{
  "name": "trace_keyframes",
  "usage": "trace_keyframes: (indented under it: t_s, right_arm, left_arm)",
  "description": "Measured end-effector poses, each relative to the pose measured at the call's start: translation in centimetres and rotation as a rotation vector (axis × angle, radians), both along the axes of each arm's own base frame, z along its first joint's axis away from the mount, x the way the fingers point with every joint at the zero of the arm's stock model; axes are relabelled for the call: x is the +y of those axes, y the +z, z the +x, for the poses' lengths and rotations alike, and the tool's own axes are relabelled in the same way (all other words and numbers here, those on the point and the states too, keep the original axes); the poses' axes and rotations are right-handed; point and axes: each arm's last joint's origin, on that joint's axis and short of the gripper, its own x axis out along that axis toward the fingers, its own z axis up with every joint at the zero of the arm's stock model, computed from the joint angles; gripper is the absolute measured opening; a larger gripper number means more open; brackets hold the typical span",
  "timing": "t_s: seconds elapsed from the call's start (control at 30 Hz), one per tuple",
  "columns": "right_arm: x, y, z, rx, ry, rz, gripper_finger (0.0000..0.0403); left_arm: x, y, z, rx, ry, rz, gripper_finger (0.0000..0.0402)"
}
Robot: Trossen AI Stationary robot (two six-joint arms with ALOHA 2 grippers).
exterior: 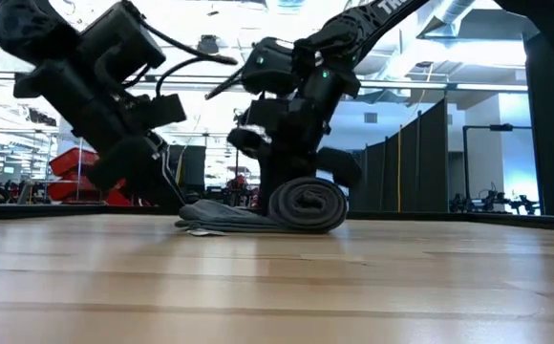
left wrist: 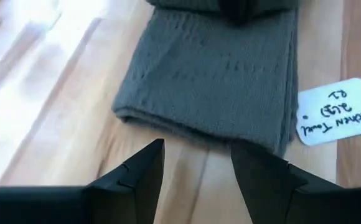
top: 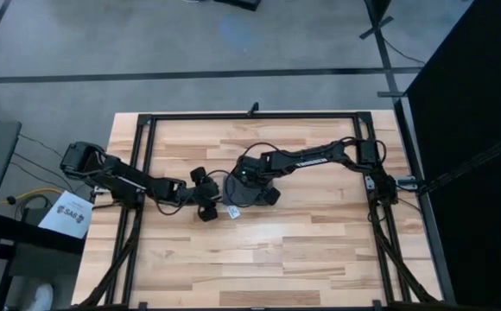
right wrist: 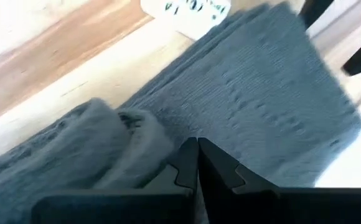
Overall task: Roll towel
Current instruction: Roll the gray towel
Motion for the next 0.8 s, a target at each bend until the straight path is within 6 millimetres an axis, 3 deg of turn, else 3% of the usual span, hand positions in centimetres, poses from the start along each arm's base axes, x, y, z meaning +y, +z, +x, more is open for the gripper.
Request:
trace_keyframes:
  t_s: [0.13, 0.3, 0.4, 0.5, 0.67, 0.8]
  right_arm:
    - [0.3, 2.2, 0.0, -0.058, 0.014, -0.004, 0.0]
    - [0.6, 6.3, -0.7, -0.167, -0.01, 0.006, 0.0]
    - [-0.2, 9.1, -1.7, -0.223, -0.085, 0.037, 0.0]
    - [-1.4, 10.5, -2.9, -0.206, -0.209, 0.093, 0.0]
    - [-2.6, 9.1, -4.9, -0.121, -0.366, 0.276, 0.0]
    - [-1.9, 7.3, -6.8, -0.199, -0.423, 0.42, 0.0]
  left_arm:
    - [0.1, 1.4, 0.0, 0.008, -0.01, 0.027, 0.0173]
    - [0.7, 4.1, -0.1, -0.073, -0.015, 0.105, 0.0173]
    - [1.8, 5.1, 0.7, -0.17, 0.004, 0.136, 0.0173]
    - [3.0, 4.9, 1.9, -0.241, -0.009, 0.129, 0.0173]
    - [4.3, 3.2, 4.3, -0.359, -0.09, 0.128, 0.0173]
    - [4.7, 2.0, 6.0, -0.421, -0.151, 0.131, 0.0173]
